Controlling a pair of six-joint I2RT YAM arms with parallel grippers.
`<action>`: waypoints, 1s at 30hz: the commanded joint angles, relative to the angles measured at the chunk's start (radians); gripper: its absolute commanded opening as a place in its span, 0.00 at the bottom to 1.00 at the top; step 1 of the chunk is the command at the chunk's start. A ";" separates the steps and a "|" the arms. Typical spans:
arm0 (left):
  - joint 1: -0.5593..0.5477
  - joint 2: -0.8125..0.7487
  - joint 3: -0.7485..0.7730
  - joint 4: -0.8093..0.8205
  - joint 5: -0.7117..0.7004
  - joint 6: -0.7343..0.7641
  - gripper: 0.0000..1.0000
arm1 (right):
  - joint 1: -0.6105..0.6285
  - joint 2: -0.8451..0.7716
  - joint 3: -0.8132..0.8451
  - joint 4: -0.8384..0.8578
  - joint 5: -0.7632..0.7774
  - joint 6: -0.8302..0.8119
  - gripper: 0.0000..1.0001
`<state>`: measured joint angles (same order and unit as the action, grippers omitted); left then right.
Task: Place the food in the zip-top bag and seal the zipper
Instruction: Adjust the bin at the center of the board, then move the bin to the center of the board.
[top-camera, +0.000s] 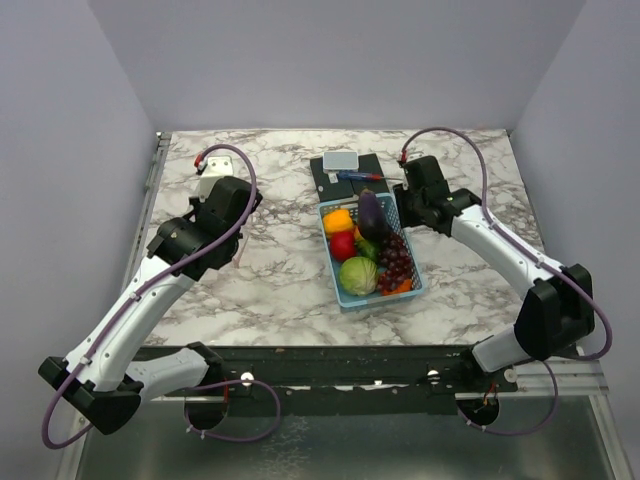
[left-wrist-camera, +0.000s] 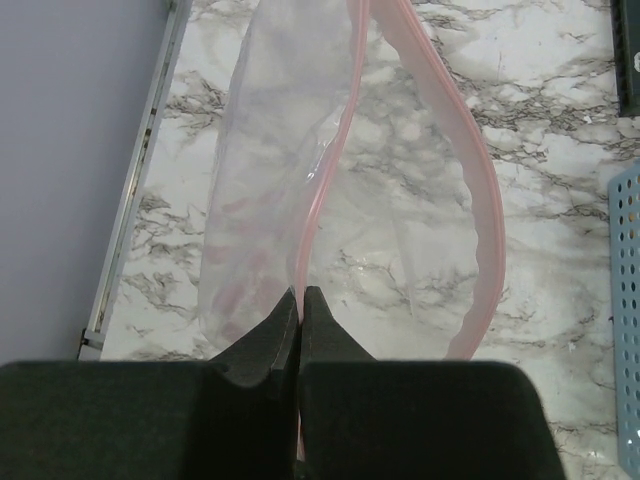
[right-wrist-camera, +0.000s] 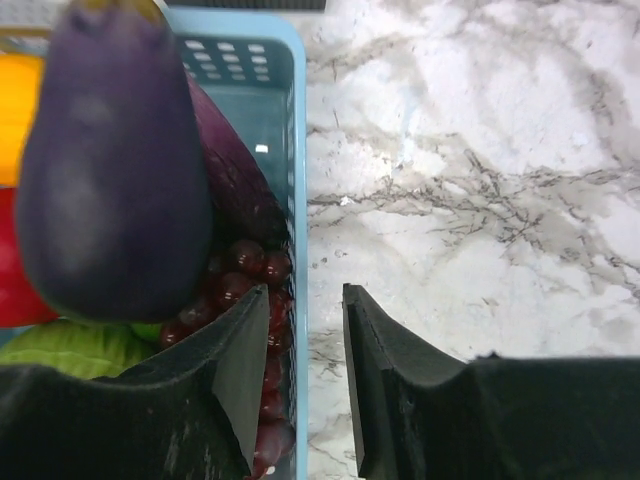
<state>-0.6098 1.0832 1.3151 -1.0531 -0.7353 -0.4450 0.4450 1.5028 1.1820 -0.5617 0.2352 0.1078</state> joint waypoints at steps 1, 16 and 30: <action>0.002 -0.007 -0.013 0.035 0.033 0.016 0.00 | -0.002 -0.063 0.073 -0.081 -0.042 0.028 0.42; 0.003 -0.008 -0.038 0.039 0.088 0.009 0.00 | 0.207 -0.017 0.245 -0.177 -0.185 0.163 0.50; 0.003 -0.008 -0.061 0.039 0.145 -0.004 0.00 | 0.390 0.121 0.255 -0.122 -0.156 0.249 0.53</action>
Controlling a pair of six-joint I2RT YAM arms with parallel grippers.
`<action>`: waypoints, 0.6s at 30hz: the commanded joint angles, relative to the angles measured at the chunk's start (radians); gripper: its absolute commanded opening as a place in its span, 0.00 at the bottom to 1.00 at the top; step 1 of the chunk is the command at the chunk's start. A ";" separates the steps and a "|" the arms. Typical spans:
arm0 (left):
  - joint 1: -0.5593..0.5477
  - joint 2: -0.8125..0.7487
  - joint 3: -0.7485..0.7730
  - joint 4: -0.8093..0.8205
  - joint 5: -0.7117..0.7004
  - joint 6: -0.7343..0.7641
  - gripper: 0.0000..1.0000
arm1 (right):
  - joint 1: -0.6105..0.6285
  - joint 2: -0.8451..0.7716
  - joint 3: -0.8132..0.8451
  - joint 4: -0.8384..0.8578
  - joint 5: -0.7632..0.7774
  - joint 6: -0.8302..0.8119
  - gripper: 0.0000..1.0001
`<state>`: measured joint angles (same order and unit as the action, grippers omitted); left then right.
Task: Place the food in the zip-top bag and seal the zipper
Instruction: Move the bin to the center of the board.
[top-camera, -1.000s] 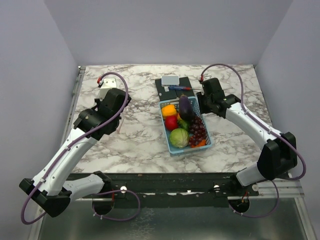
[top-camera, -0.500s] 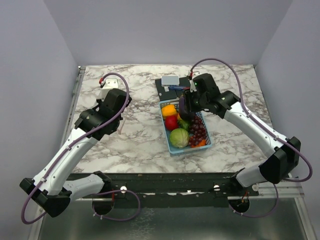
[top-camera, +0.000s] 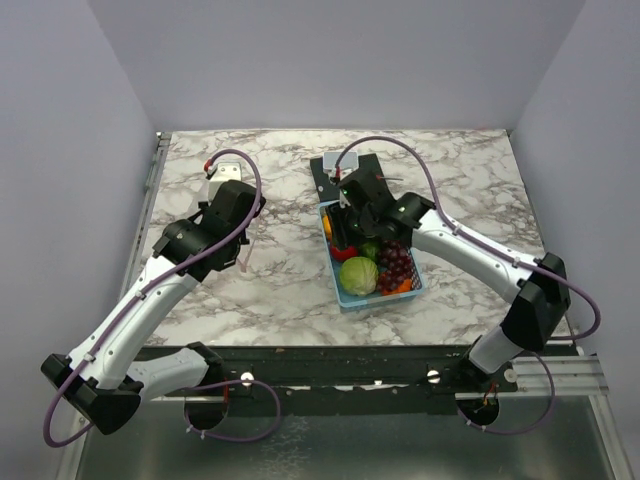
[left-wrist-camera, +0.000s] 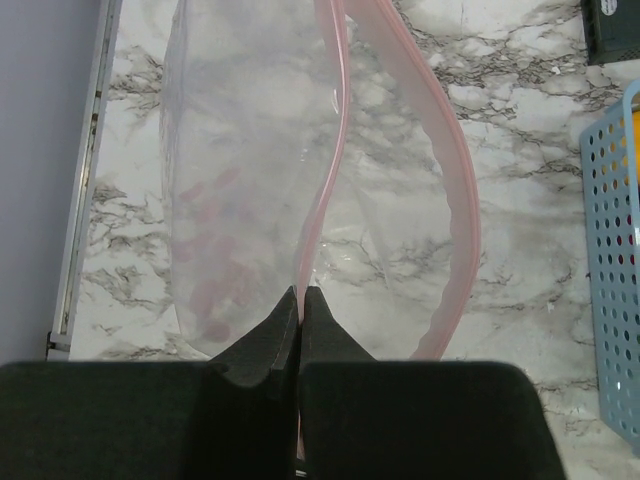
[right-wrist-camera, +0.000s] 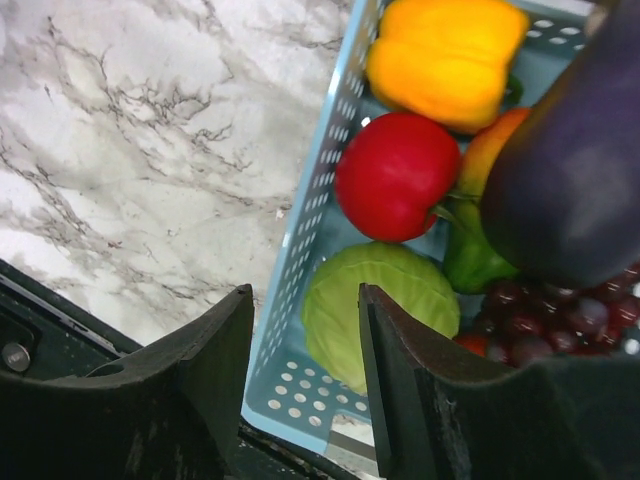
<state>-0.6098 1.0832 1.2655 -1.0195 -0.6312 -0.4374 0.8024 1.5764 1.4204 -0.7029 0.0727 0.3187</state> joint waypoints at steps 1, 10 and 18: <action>0.004 -0.008 -0.014 0.006 0.045 -0.013 0.00 | 0.042 0.060 0.014 0.026 0.008 0.043 0.52; 0.002 -0.020 -0.030 0.009 0.075 -0.024 0.00 | 0.069 0.163 -0.010 0.057 0.063 0.094 0.53; 0.003 -0.022 -0.037 0.008 0.079 -0.026 0.00 | 0.069 0.220 -0.033 0.090 0.078 0.126 0.53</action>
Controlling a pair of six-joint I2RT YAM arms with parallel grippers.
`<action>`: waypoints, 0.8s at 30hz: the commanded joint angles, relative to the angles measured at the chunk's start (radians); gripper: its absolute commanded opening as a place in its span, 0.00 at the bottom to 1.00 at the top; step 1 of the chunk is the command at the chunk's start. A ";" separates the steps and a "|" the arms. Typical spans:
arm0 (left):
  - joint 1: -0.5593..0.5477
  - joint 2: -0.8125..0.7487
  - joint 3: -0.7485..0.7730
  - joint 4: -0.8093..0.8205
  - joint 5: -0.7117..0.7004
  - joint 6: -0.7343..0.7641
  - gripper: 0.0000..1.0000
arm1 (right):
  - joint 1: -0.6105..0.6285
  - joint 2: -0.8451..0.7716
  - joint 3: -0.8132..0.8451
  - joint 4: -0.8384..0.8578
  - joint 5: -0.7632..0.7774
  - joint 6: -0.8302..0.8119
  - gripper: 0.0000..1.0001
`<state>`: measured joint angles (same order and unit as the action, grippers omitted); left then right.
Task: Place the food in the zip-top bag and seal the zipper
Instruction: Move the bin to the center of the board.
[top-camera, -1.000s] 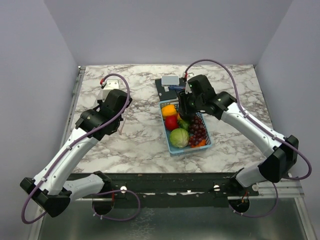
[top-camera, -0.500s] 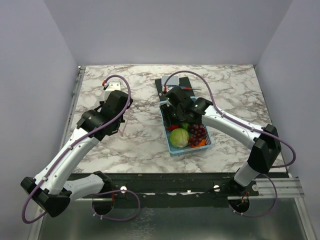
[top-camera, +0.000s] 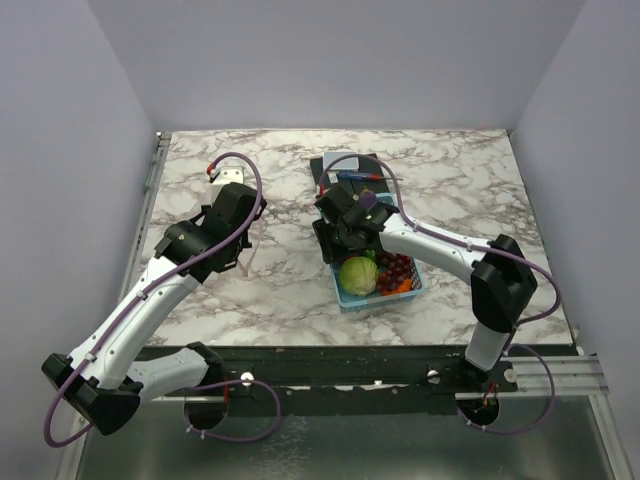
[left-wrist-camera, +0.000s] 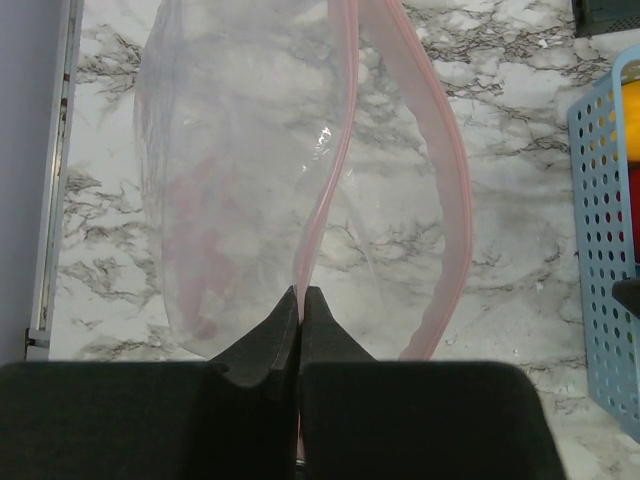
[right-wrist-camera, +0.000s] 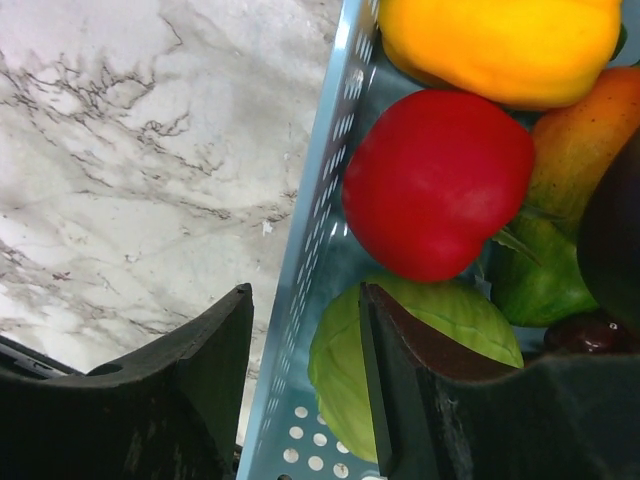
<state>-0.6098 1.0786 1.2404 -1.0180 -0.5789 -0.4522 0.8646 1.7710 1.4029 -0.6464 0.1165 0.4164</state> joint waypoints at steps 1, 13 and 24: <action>0.003 -0.017 -0.011 0.006 0.029 -0.013 0.00 | 0.006 0.031 -0.016 0.036 0.035 0.030 0.53; 0.002 -0.008 -0.023 0.008 0.054 -0.023 0.00 | 0.008 0.090 -0.021 0.046 0.076 0.046 0.37; 0.002 0.010 -0.026 0.027 0.101 -0.034 0.00 | 0.007 0.038 -0.101 0.062 0.190 0.066 0.02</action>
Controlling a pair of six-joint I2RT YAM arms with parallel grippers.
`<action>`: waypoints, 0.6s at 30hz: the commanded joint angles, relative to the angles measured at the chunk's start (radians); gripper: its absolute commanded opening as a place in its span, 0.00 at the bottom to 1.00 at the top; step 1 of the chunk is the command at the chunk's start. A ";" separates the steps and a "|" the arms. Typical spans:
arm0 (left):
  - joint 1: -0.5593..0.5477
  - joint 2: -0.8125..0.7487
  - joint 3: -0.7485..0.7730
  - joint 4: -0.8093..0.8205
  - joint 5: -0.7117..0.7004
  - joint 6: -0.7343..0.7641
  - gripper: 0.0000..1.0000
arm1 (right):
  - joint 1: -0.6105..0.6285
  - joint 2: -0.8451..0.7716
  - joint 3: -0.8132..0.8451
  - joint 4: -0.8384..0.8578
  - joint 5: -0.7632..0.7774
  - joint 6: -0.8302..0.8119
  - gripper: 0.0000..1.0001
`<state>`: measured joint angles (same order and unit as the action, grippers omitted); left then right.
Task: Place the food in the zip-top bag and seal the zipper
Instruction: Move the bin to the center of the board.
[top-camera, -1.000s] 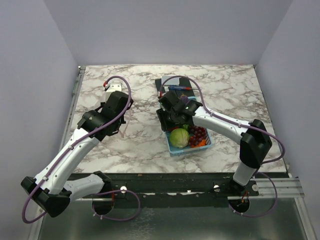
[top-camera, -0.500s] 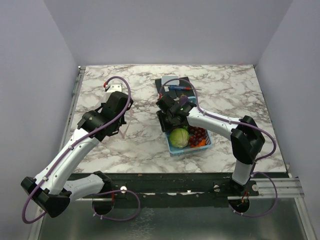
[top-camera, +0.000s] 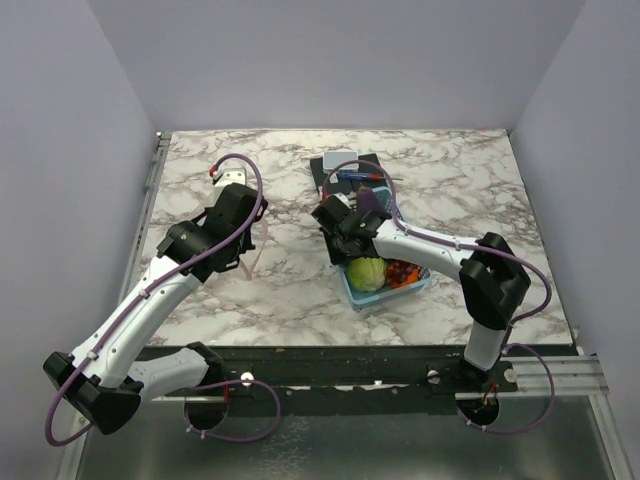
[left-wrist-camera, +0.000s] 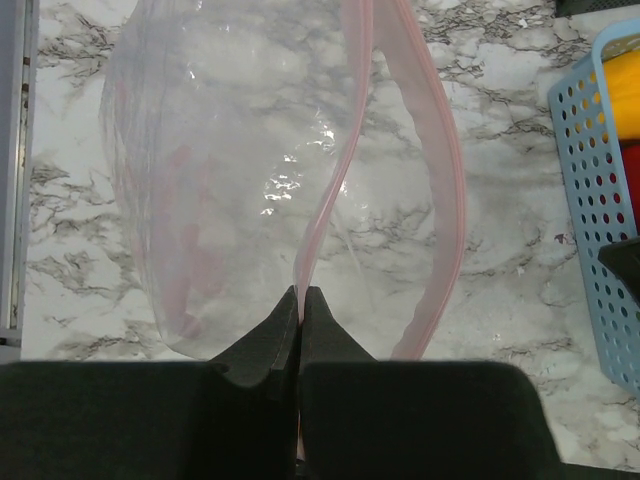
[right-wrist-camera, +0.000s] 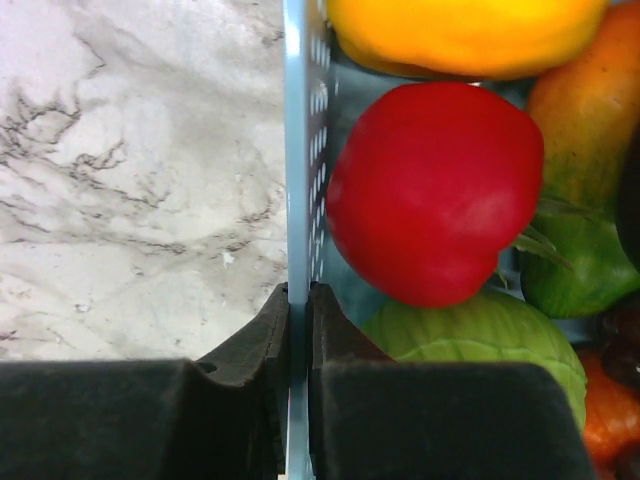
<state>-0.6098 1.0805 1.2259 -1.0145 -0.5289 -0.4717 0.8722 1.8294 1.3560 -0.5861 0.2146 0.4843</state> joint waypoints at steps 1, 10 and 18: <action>0.001 0.010 -0.014 0.030 0.057 -0.015 0.00 | 0.000 -0.034 -0.065 0.005 0.105 0.001 0.01; -0.006 0.019 -0.032 0.061 0.101 -0.033 0.00 | -0.016 -0.109 -0.145 0.002 0.205 0.010 0.01; -0.030 0.021 -0.038 0.074 0.129 -0.065 0.00 | -0.074 -0.160 -0.227 0.034 0.202 0.002 0.01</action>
<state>-0.6243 1.0996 1.1992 -0.9649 -0.4389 -0.5026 0.8295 1.6917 1.1725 -0.5381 0.3683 0.4816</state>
